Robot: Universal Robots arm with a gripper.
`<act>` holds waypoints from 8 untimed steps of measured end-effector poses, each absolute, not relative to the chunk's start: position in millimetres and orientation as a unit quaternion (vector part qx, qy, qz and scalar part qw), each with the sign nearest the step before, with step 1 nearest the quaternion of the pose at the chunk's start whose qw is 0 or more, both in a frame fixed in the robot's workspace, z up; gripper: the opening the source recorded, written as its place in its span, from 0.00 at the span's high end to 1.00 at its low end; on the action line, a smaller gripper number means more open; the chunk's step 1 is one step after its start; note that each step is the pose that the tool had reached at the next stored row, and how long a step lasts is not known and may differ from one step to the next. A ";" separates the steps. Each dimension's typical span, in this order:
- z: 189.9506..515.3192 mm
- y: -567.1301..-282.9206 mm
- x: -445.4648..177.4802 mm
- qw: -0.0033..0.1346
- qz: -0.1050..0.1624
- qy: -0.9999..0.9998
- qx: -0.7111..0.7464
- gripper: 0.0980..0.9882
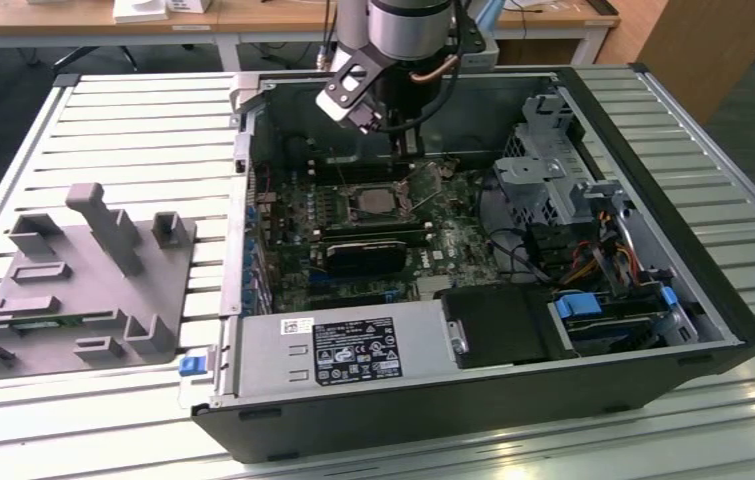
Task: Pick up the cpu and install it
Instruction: 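Close the cpu cover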
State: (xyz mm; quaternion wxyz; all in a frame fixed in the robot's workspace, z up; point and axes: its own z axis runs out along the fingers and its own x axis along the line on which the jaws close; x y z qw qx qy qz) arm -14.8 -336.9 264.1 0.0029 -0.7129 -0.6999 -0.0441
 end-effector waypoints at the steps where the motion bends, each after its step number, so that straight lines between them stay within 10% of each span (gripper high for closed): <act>1: 264.1 -336.9 -13.1 0.003 -0.044 -0.700 -0.713 0.99; 8: 267.4 -336.9 -3.9 0.003 -0.044 -0.700 -0.713 0.99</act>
